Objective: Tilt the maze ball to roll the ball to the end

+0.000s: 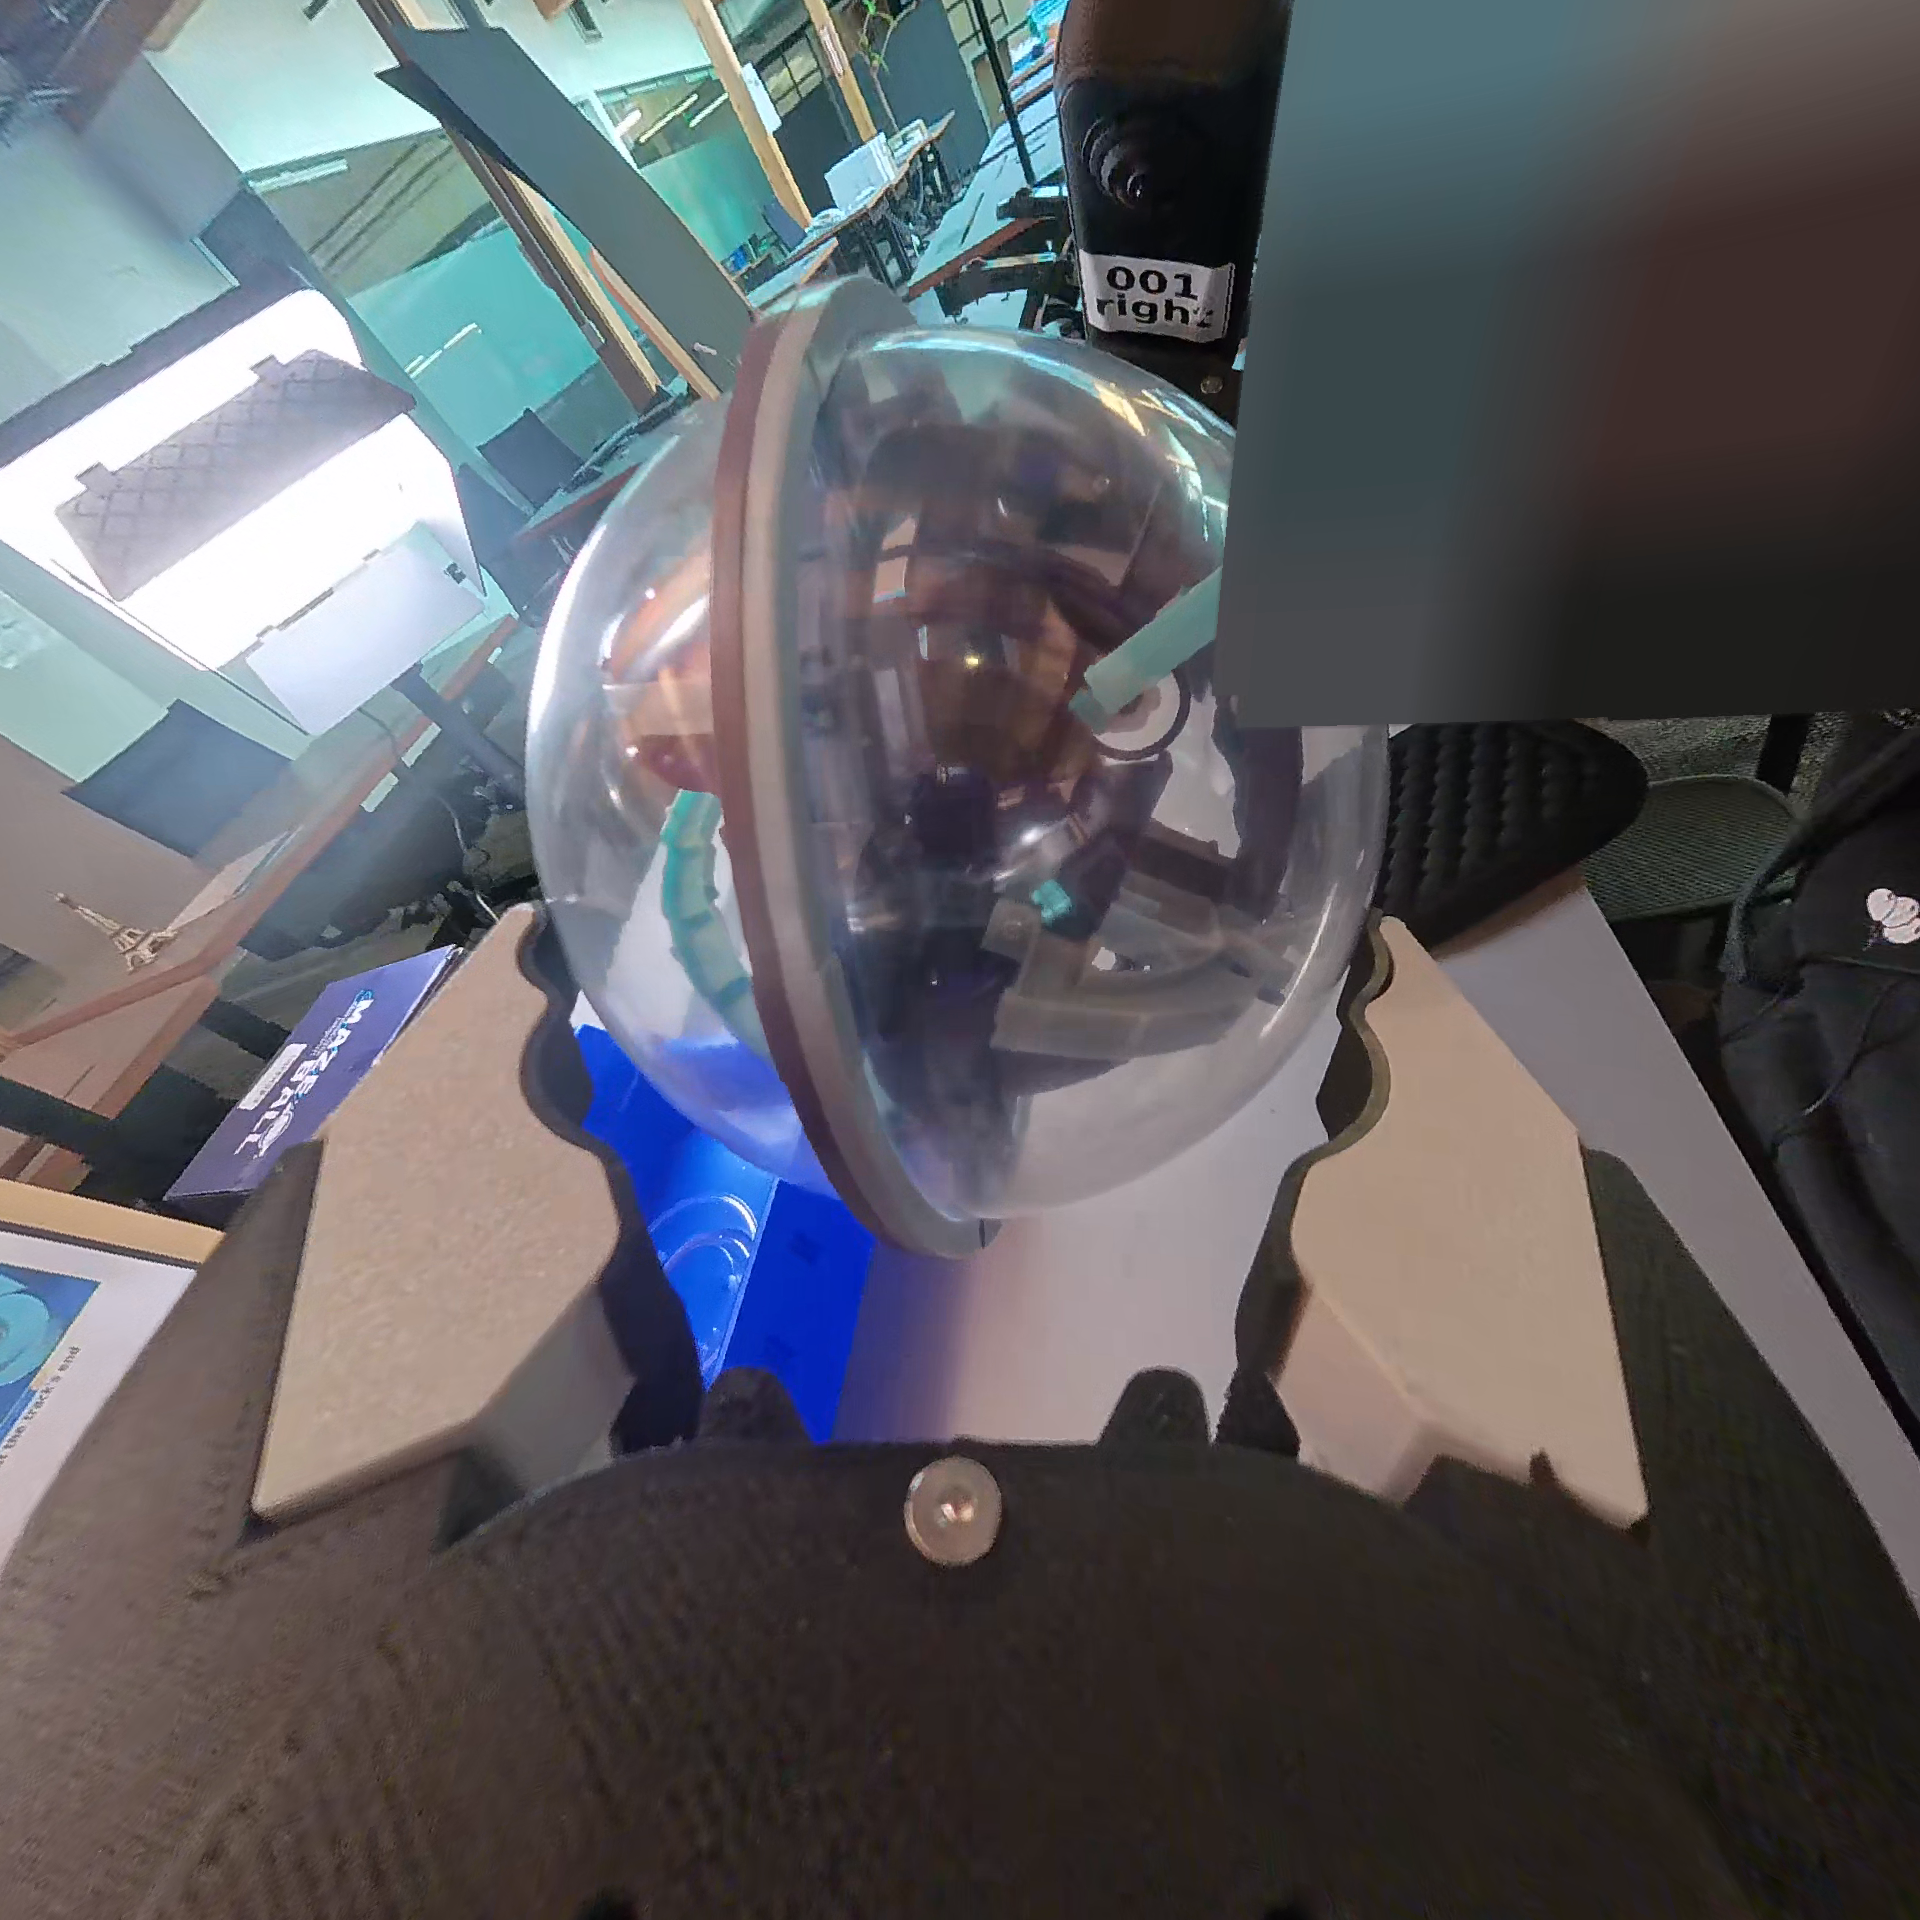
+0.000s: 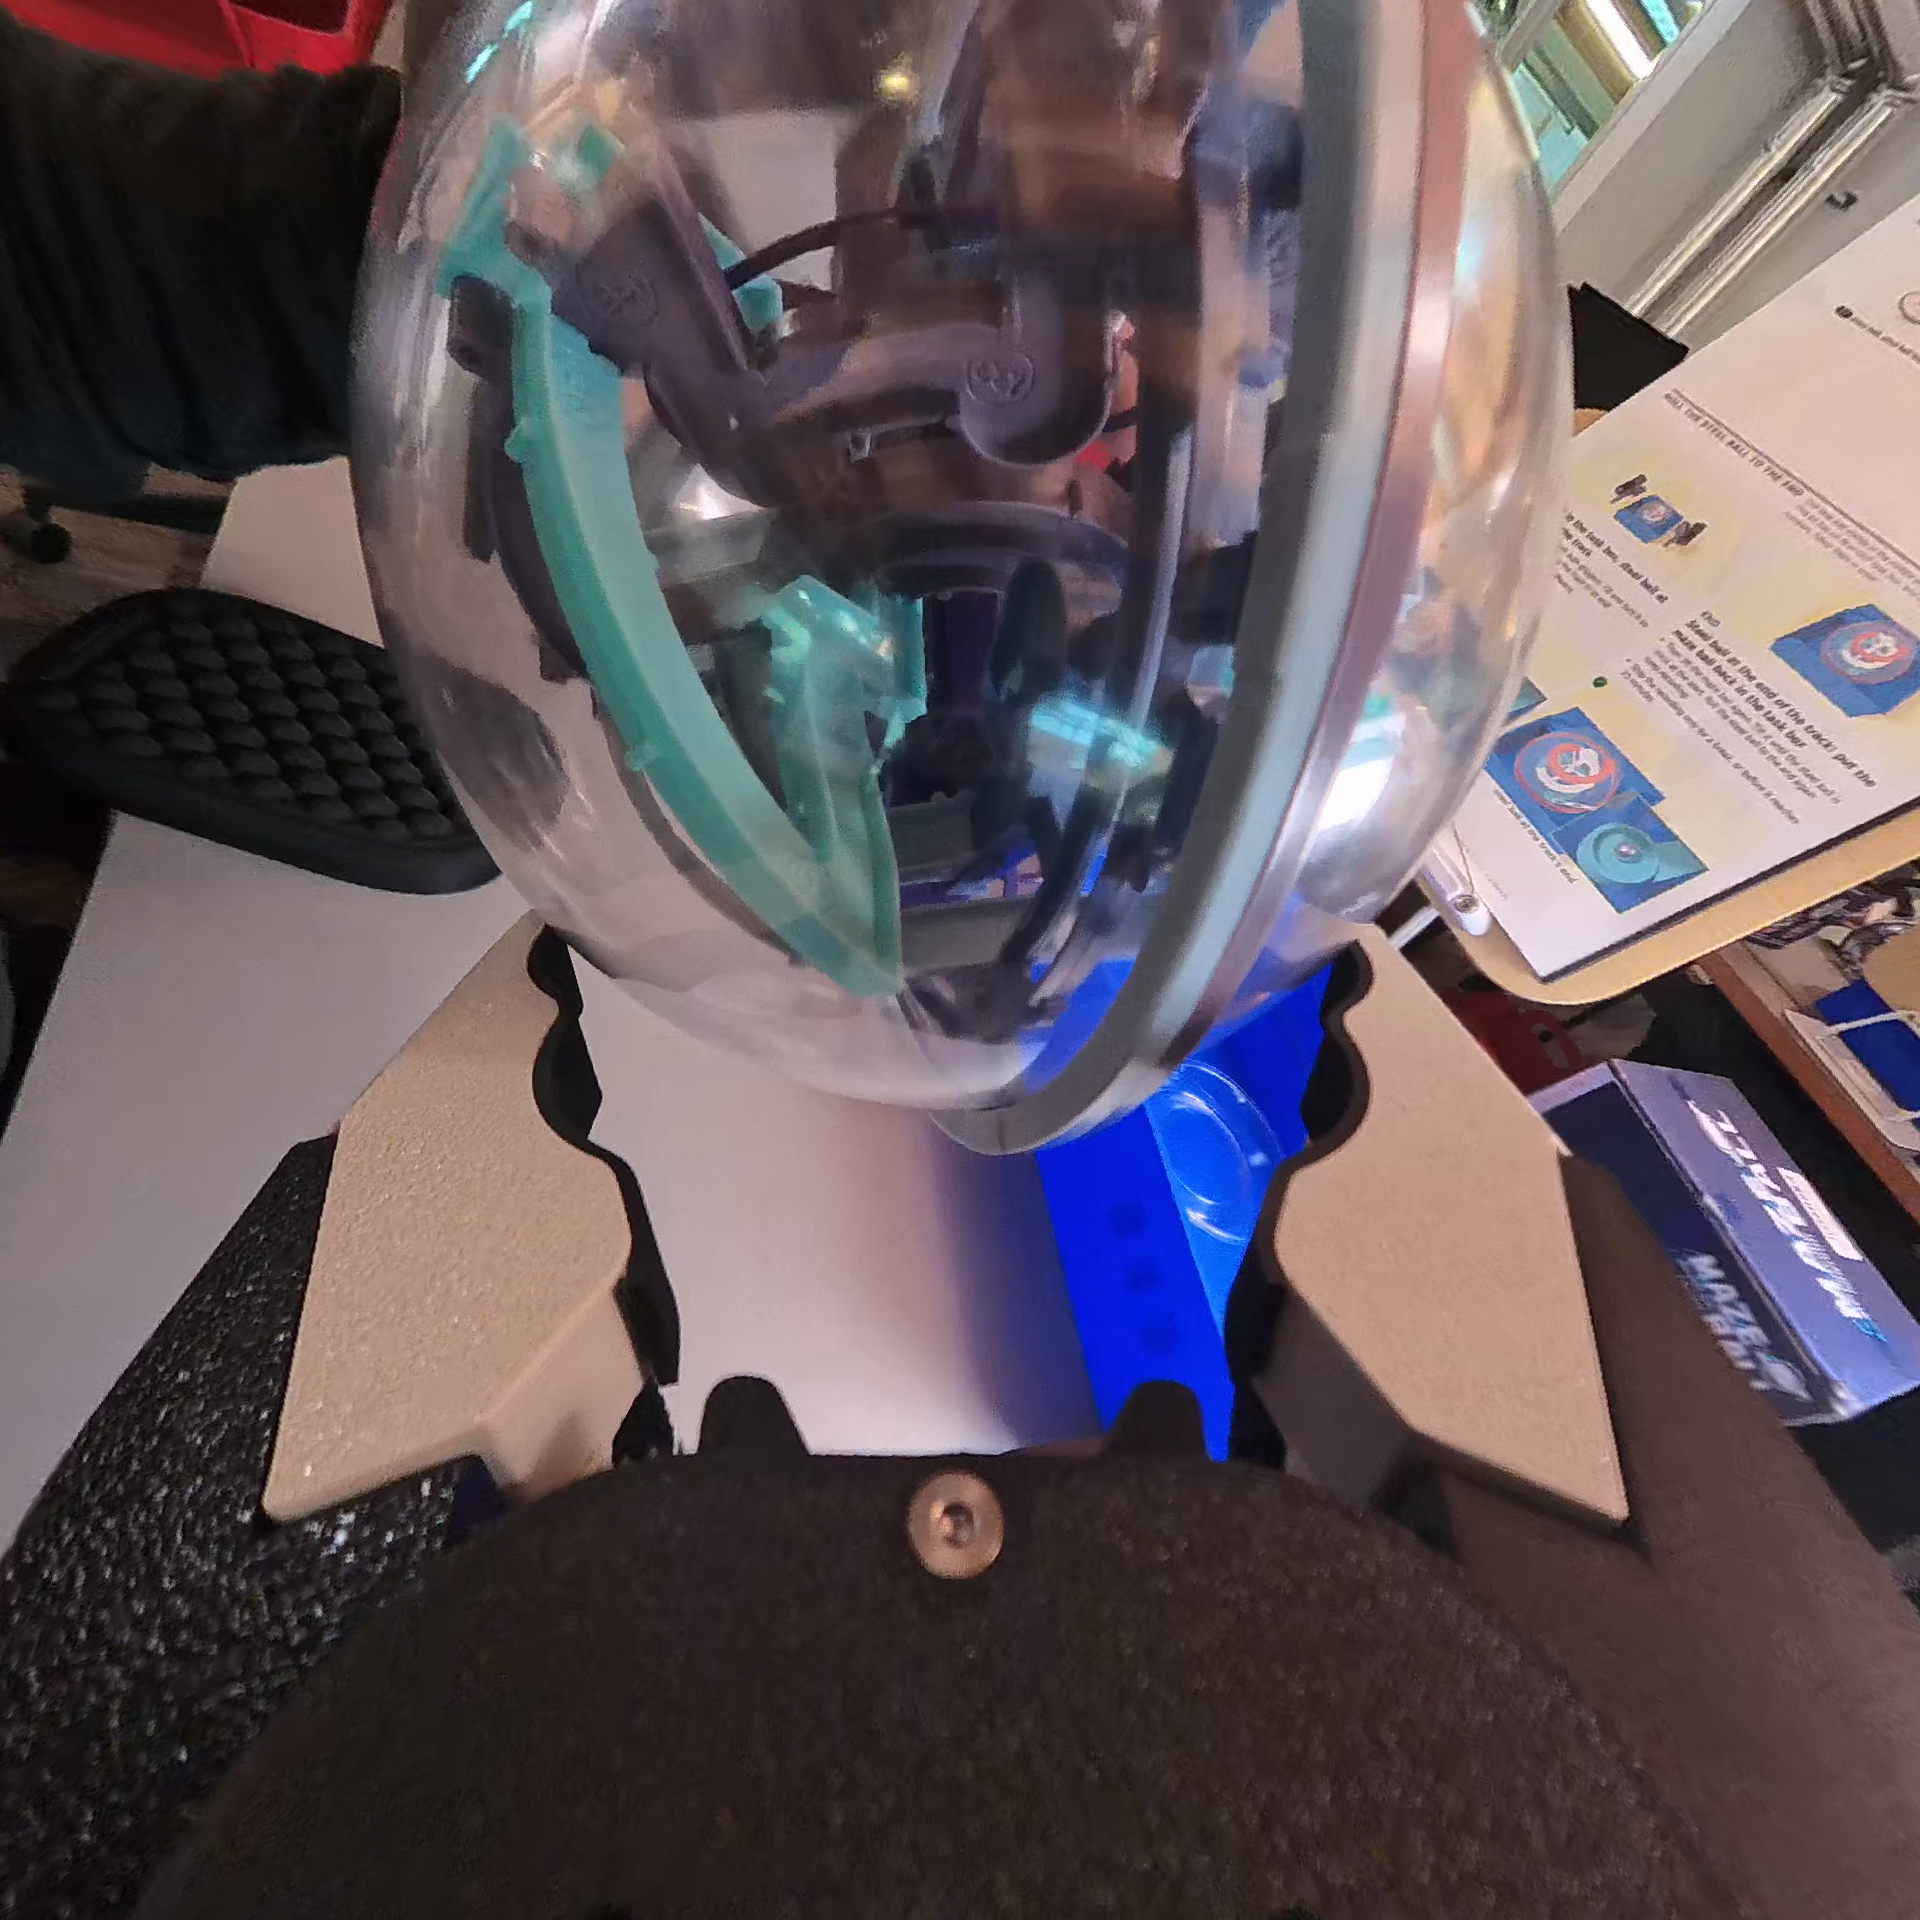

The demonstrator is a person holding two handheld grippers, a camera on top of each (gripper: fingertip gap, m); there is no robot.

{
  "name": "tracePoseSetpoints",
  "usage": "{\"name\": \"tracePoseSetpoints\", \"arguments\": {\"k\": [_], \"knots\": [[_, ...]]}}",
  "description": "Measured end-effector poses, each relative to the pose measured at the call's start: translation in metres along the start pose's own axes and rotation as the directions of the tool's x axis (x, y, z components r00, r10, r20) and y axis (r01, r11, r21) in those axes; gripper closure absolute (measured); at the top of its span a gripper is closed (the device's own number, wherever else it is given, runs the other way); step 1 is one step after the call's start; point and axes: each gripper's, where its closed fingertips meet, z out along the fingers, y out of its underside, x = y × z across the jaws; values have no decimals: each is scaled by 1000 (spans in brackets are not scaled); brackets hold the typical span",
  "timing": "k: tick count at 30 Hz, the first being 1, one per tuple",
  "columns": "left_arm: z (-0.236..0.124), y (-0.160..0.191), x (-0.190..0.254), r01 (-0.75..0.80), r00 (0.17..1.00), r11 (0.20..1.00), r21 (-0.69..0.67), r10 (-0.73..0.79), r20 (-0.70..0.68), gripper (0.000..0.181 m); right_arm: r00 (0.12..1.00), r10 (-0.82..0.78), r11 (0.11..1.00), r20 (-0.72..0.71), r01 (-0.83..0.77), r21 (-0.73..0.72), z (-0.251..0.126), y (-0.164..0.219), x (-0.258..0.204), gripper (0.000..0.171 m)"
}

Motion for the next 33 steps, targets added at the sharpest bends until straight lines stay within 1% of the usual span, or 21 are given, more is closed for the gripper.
{"name": "tracePoseSetpoints", "arguments": {"k": [7, 13, 21, 23, 28, 30, 33], "knots": [[-6, -9, 1, 72, 997, 996, -57, -73, -16, 38, 992, 109, 991, 63, -113, 68, 7, -4, -8, 34], [-9, -15, 1, 15, 1000, 998, -67, -16, -7, 38, 994, 94, 992, 63, -98, 74, 16, -2, -10, 34], [-10, -23, 0, 4, 1000, 999, -49, -4, -9, 38, 994, 86, 991, 60, -92, 99, 14, -9, -7, 34], [-9, -23, -1, 31, 999, 998, -51, -32, -16, 38, 992, 106, 988, 70, -113, 101, 12, -9, -8, 34], [-8, -15, -1, 168, 984, 985, -51, -170, -48, 38, 971, 207, 969, 117, -220, 109, 8, -8, -14, 35], [-6, -8, 2, 180, 981, 982, -57, -184, -57, 38, 971, 212, 970, 112, -224, 100, 7, -5, -15, 35], [-5, -1, 5, 157, 985, 987, -38, -159, -60, 38, 977, 189, 977, 94, -197, 85, 8, 2, -18, 35]]}}
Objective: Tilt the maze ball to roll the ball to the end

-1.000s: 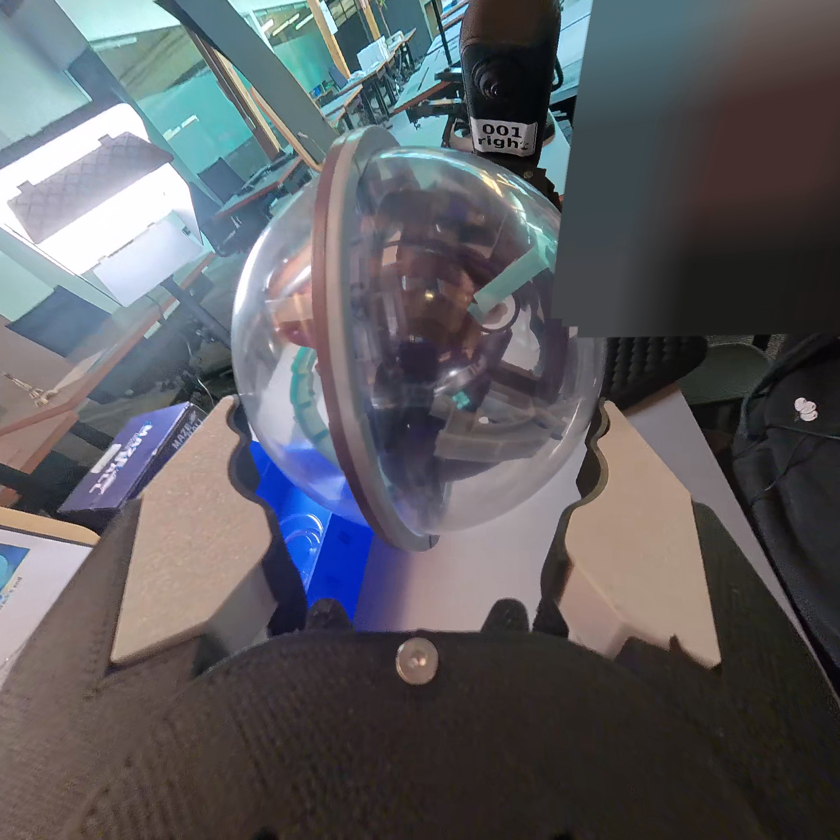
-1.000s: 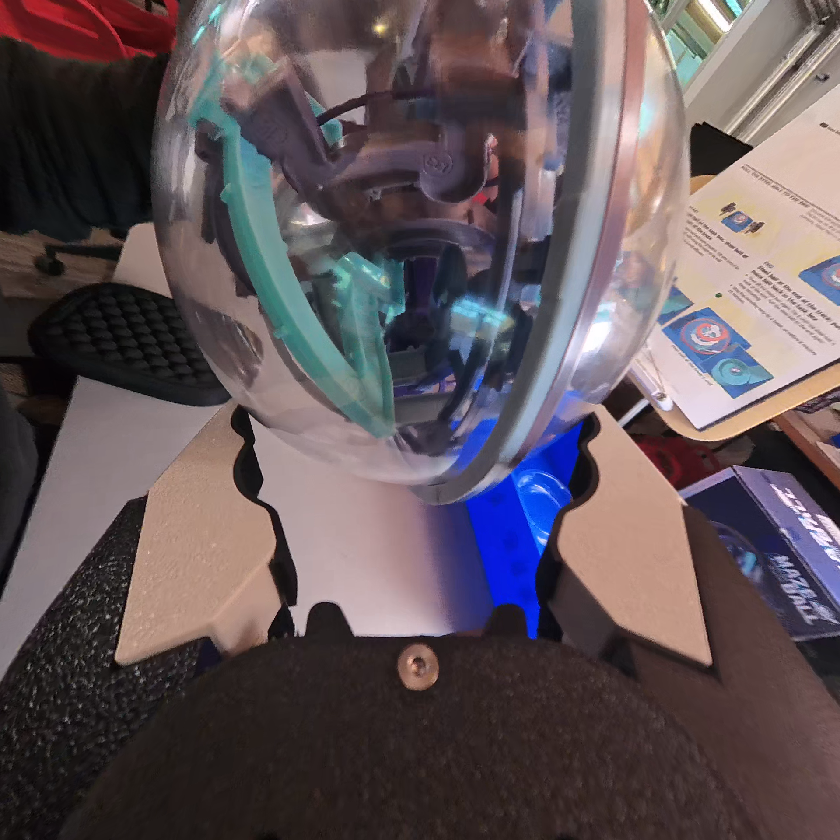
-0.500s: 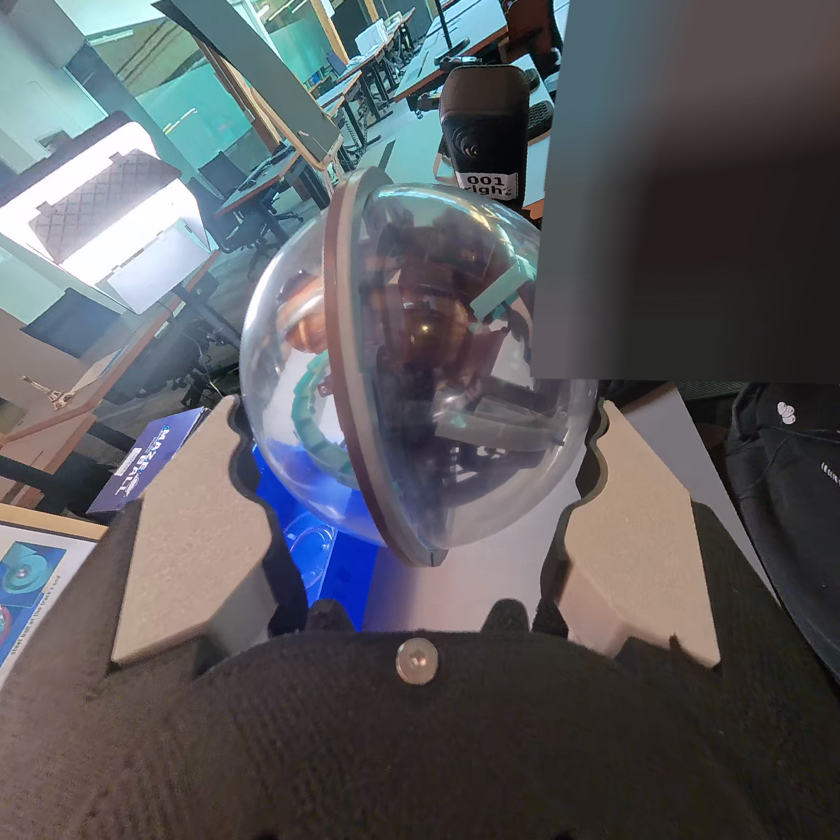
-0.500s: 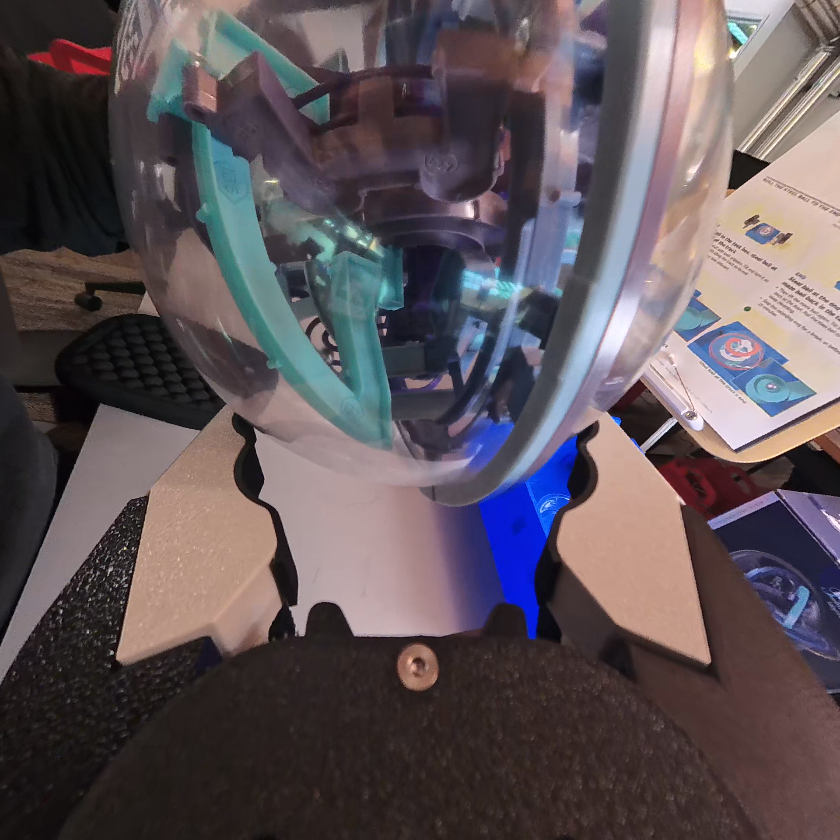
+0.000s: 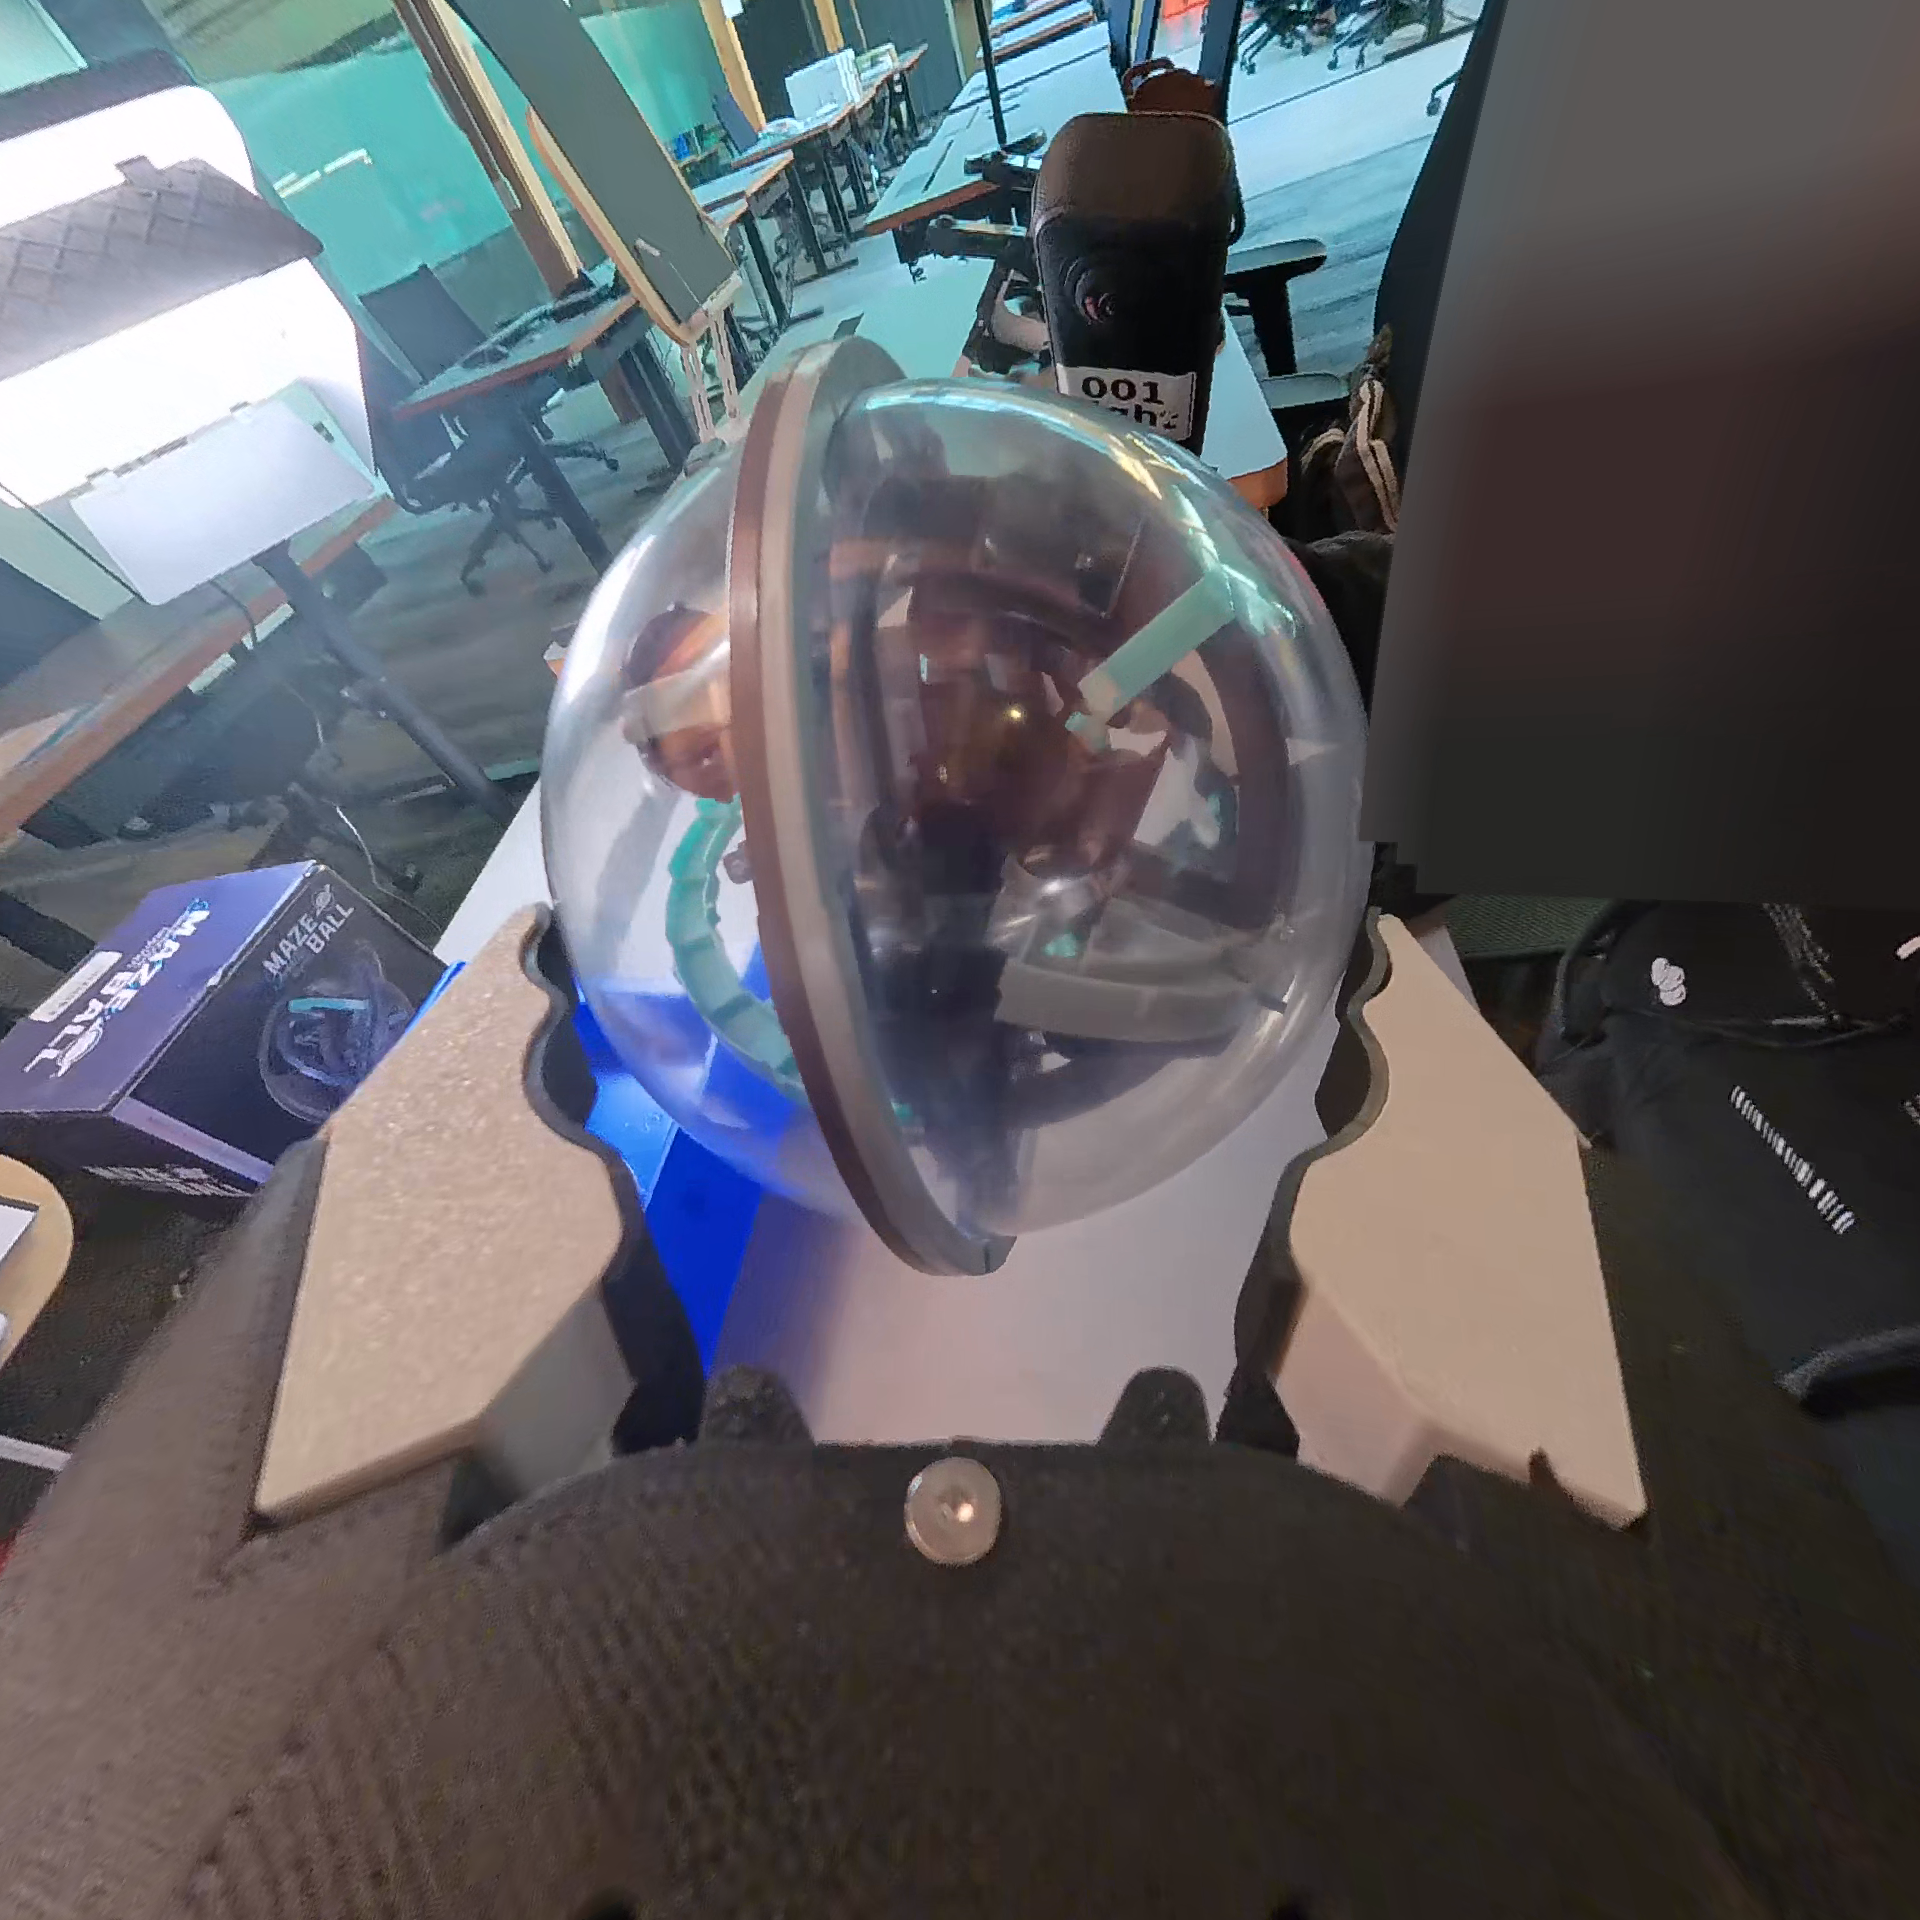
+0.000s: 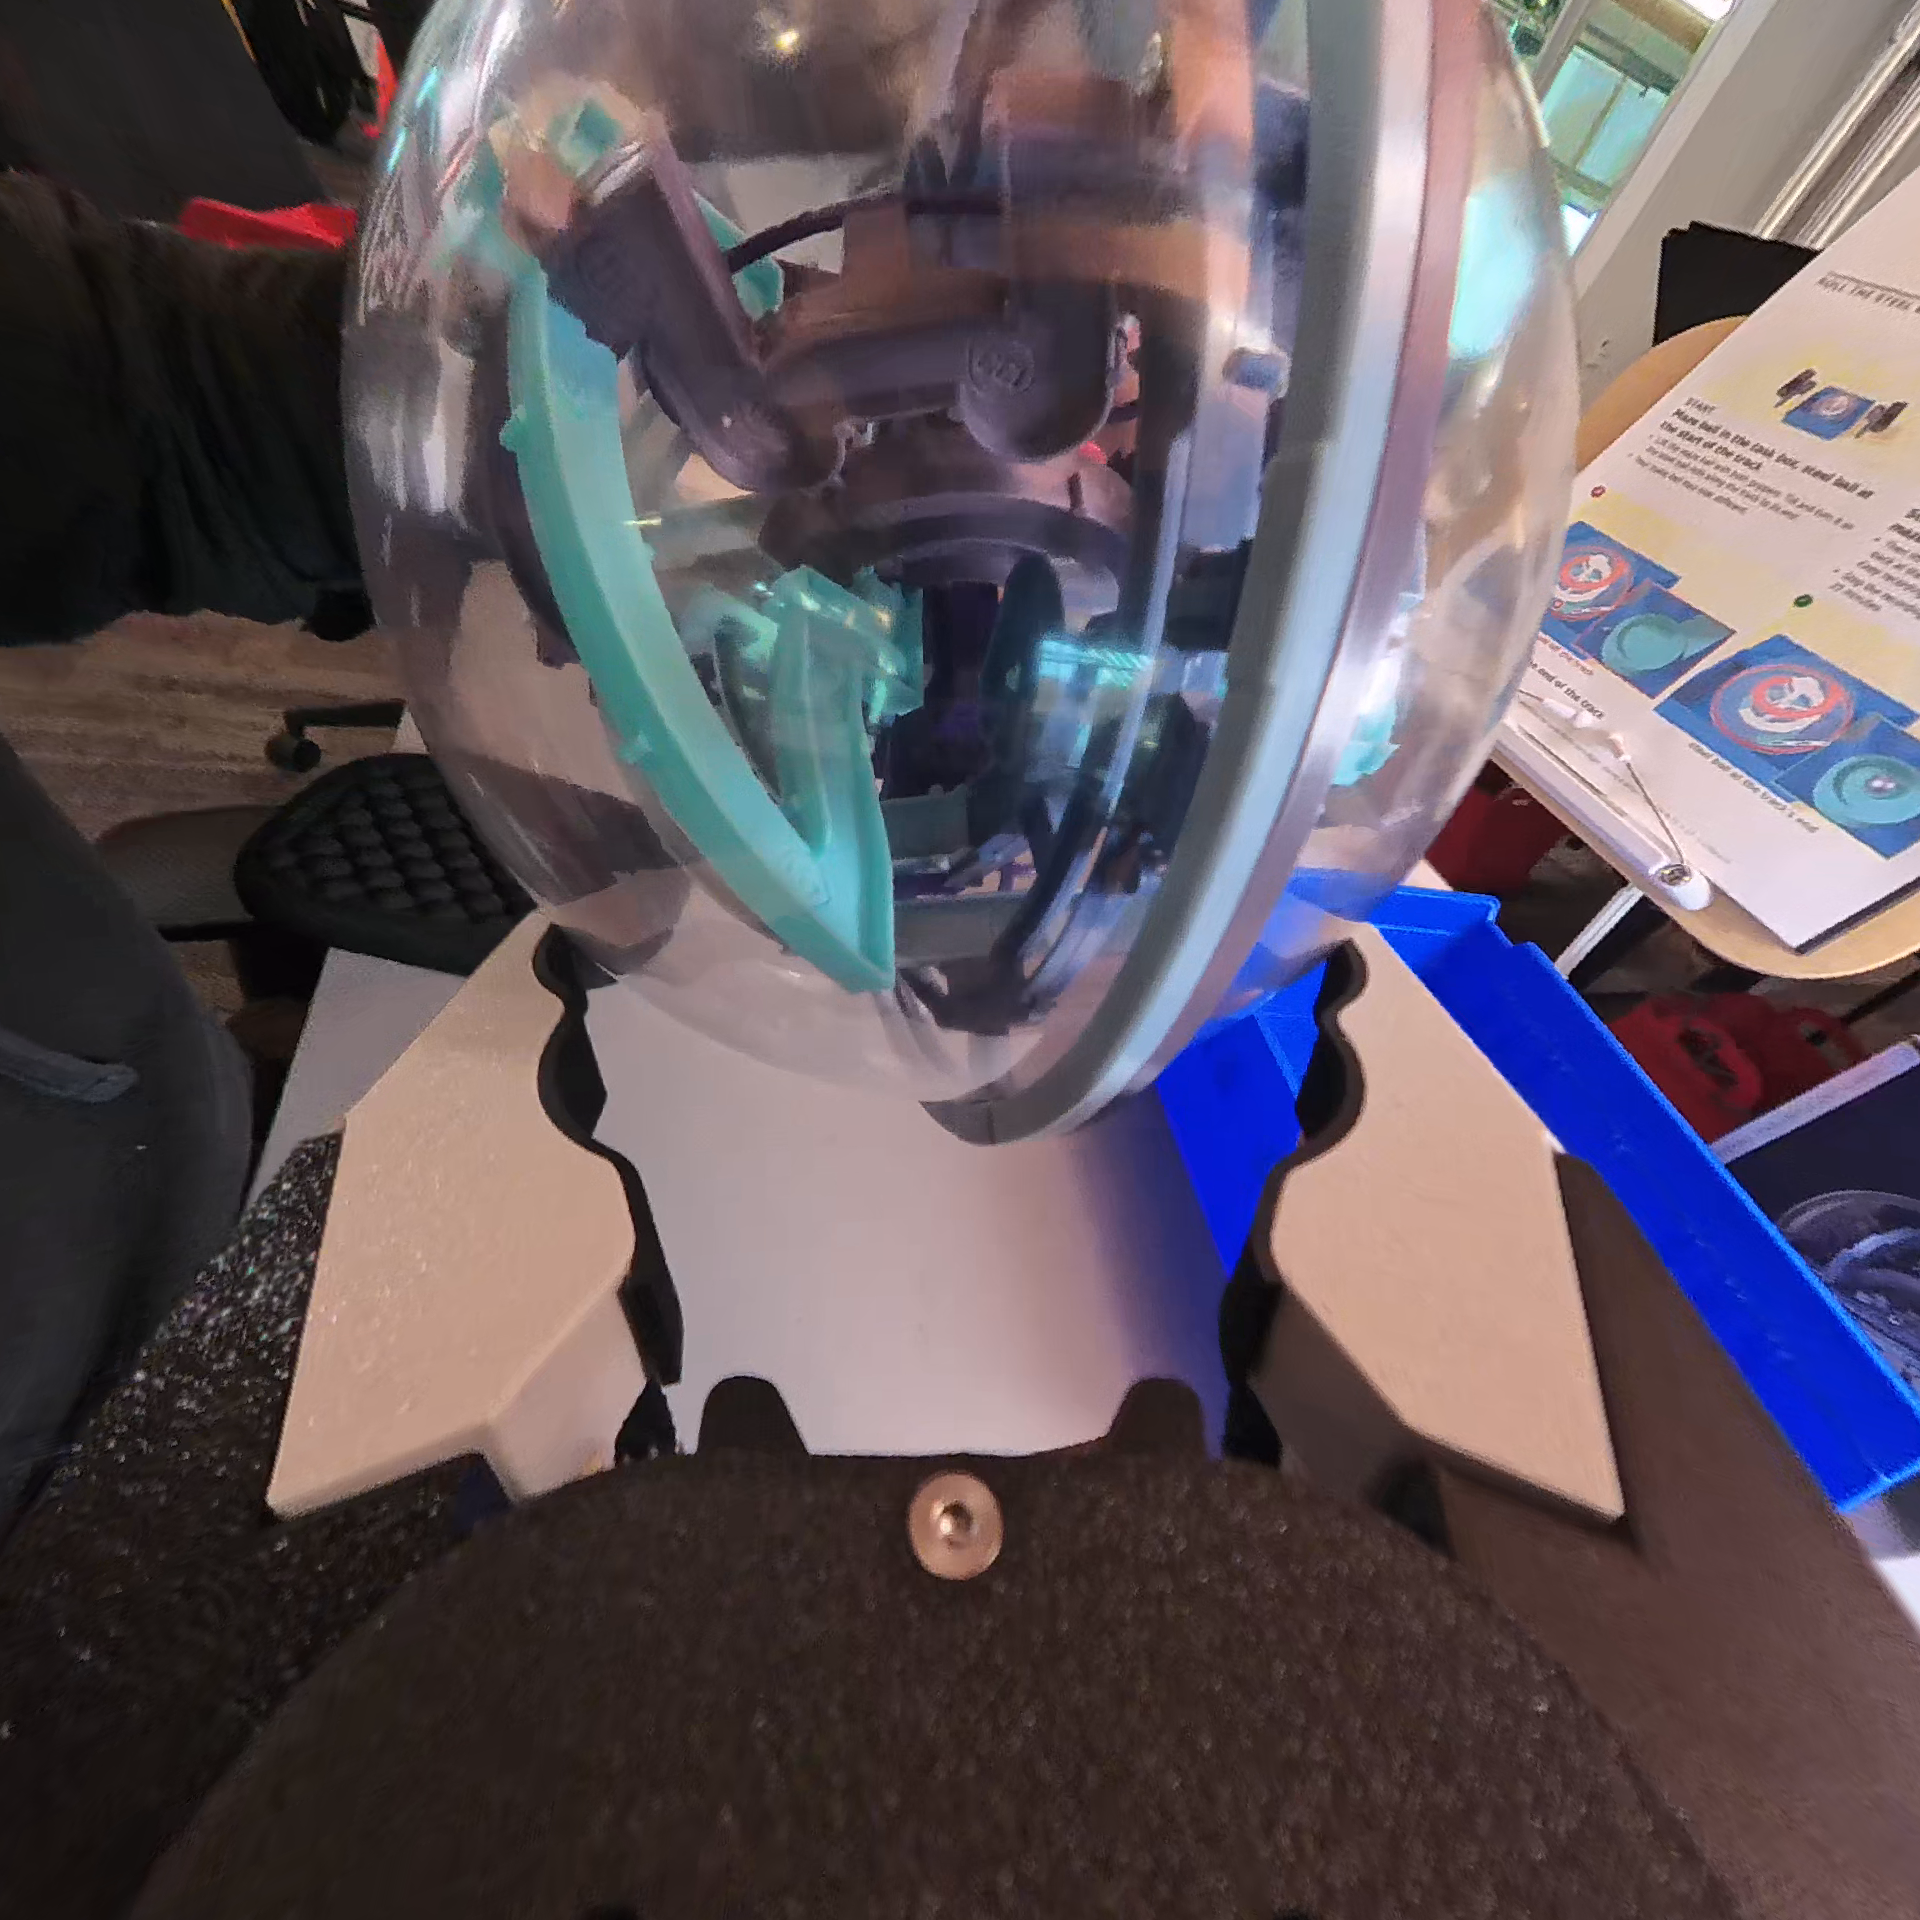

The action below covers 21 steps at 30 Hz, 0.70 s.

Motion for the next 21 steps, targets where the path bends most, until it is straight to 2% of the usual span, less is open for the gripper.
{"name": "tracePoseSetpoints", "arguments": {"k": [12, 16, 21], "knots": [[-4, 7, 1, -106, 994, 992, 72, 103, 35, 39, 991, -126, 992, -42, 126, -6, 4, 1, 4, 35], [2, 30, 2, 29, 999, 997, 76, -31, 22, 38, 998, -60, 997, 15, 60, -51, 4, 13, 0, 35], [24, 99, 22, 305, 952, 952, 0, -305, -33, 40, 985, 106, 981, 134, -82, -175, 5, 54, -15, 35]]}}
